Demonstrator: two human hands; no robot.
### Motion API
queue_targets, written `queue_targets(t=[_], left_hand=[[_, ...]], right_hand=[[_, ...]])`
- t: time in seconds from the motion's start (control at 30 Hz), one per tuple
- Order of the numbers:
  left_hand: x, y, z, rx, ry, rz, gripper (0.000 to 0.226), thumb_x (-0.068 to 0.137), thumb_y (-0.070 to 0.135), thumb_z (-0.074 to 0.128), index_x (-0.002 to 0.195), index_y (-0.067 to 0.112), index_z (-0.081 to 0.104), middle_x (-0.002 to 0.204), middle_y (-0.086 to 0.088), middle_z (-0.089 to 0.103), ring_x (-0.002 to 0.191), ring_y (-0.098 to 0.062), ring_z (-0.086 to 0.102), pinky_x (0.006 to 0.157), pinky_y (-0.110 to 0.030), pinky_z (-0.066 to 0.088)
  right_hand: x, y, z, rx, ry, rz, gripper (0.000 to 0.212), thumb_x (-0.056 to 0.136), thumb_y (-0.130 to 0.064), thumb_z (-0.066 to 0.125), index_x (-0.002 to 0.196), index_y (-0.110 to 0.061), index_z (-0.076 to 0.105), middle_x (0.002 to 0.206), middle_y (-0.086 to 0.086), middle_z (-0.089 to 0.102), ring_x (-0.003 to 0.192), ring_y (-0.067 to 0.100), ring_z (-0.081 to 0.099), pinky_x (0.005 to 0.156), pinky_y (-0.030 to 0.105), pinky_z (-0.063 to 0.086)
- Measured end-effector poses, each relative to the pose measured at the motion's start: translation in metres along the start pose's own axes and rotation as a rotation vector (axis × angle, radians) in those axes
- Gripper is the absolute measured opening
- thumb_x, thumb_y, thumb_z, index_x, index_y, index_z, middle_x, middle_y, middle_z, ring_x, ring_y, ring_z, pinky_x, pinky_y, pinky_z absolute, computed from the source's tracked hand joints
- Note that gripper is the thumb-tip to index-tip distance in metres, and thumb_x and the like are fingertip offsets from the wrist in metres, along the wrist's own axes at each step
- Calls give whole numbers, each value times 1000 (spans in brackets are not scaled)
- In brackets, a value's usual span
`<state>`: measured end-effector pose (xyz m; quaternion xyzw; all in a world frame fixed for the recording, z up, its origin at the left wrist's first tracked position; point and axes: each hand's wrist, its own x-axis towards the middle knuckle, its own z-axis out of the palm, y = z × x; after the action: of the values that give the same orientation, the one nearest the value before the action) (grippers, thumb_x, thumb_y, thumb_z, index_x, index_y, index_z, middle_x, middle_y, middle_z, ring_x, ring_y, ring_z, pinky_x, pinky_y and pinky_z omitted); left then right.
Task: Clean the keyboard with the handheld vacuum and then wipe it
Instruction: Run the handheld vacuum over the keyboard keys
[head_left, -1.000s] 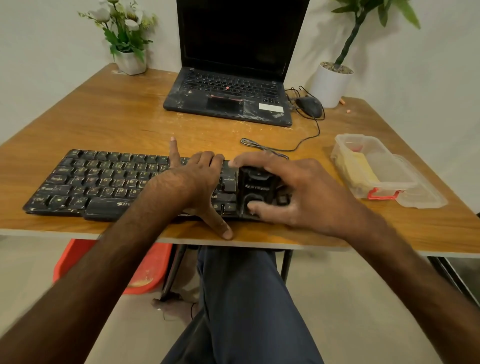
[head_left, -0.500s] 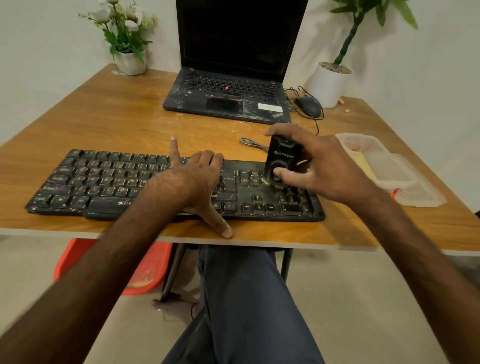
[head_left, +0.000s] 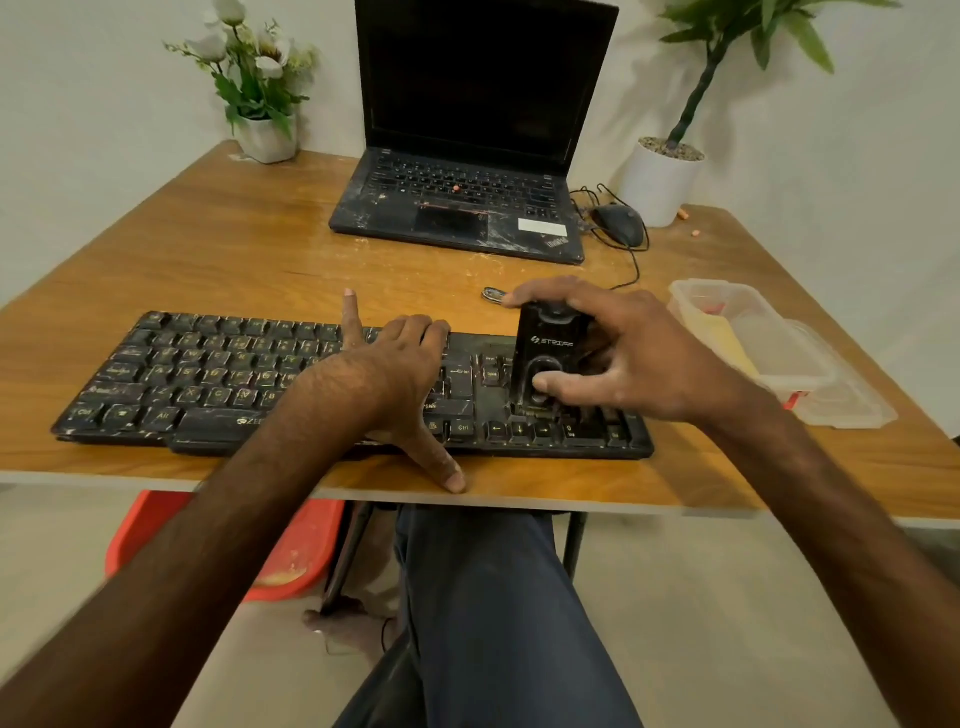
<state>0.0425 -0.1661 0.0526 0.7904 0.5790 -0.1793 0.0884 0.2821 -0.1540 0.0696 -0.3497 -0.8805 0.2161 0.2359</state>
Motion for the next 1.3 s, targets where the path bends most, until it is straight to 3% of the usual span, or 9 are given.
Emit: queue_targets(t=[0.23,0.4,0.6,0.8,1.0,1.17,1.3], left_hand=[[-2,0,-2,30,7,-3,156,48,84,71,157,10,-13,167,-7,-4,154,-26,-4,110,-73,-17],[-1,2,-2,10,4,-6,156,47,84,73,157,10,-12,167,-7,-2,154,-26,-3,109,-73,-19],[-4,2,-3,18,0,-11,156,49,82,73,157,9,-13,167,-7,-3,154,-26,-4,109,-72,-20],[-2,2,-3,16,-7,-9,154,51,82,73,157,10,-14,168,-7,-5,154,-26,-5,110,-72,-18],[-3,1,-3,19,-8,-8,155,50,83,72,156,10,-14,168,-7,-5,154,-26,-5,109,-72,-19],[-2,1,-1,20,-8,-7,154,51,82,72,157,10,-15,168,-6,-6,154,-25,-5,108,-71,-21],[-1,3,-3,40,-6,-12,156,49,84,71,157,10,-14,167,-7,-4,155,-26,-4,109,-72,-19]], right_hand=[[17,8,-5,-362,94,3,64,87,-30,71,142,-34,40,120,0,64,100,14,64,76,37,59],[14,-9,-12,-208,-112,-18,62,85,-26,73,139,-35,44,112,-5,64,91,8,67,68,22,57],[20,13,-2,-237,119,11,63,85,-27,74,140,-34,43,120,-1,63,101,13,65,76,35,60],[6,10,-5,81,48,22,63,80,-17,81,135,-23,52,127,-8,58,110,17,62,84,33,58],[20,18,-1,-102,210,69,64,83,-21,77,139,-30,46,124,-2,62,103,11,65,78,35,60],[8,2,8,133,76,0,63,81,-15,79,136,-21,50,127,-5,59,108,16,63,80,31,58],[18,0,9,-102,110,-21,63,84,-23,76,139,-31,45,119,-5,62,99,8,65,75,27,59]])
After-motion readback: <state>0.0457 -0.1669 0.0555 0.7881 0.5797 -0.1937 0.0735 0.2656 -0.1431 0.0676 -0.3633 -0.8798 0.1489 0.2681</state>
